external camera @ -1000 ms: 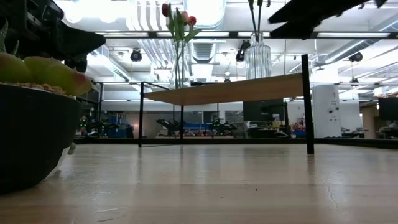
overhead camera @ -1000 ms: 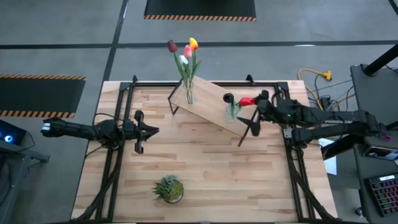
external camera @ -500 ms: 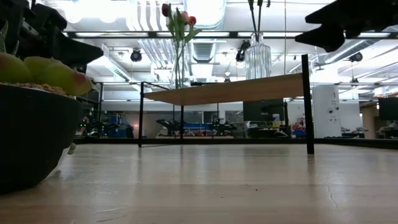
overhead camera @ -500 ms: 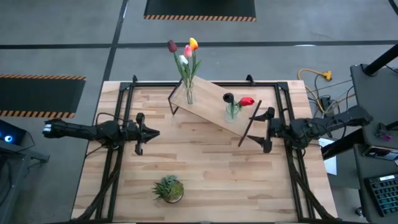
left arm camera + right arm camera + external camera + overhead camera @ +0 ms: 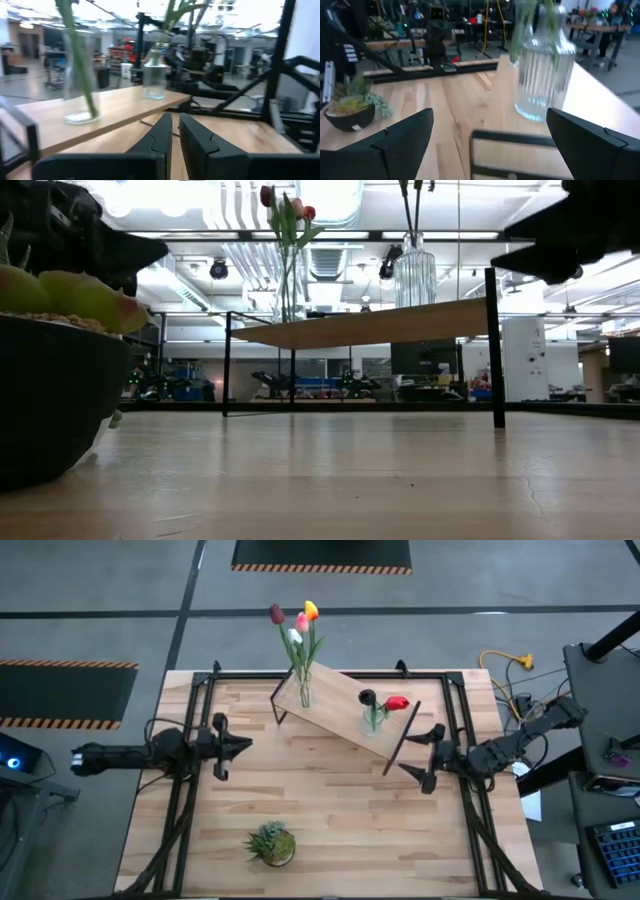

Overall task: Pick and place flowers into a vace then onto a shelf
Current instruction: Return to Home Position

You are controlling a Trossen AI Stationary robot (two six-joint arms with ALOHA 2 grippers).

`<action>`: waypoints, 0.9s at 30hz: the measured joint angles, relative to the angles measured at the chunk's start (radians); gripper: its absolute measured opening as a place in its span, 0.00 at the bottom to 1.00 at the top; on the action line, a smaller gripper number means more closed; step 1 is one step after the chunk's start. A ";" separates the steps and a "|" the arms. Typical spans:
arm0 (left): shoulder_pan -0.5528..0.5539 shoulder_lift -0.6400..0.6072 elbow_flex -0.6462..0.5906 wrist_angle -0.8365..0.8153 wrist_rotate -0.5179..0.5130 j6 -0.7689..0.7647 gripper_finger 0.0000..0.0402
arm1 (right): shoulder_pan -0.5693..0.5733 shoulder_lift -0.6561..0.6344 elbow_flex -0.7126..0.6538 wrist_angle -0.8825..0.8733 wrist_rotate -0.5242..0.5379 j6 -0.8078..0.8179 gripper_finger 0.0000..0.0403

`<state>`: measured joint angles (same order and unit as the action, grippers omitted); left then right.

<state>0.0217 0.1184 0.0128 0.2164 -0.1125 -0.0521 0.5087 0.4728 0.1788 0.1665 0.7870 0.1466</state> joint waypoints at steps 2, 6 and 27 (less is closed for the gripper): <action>0.027 -0.002 -0.002 -0.007 0.006 0.001 0.04 | 0.000 0.001 -0.006 -0.006 -0.004 0.008 0.94; 0.048 -0.002 -0.002 -0.021 0.008 0.001 0.04 | 0.000 0.000 -0.006 0.001 -0.081 -0.059 0.94; 0.097 -0.010 0.017 -0.083 0.044 0.017 0.04 | -0.086 -0.022 -0.148 0.256 -0.546 -0.226 0.04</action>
<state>0.1190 0.1082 0.0301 0.1333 -0.0685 -0.0349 0.4230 0.4509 0.0303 0.4229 0.2406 -0.0795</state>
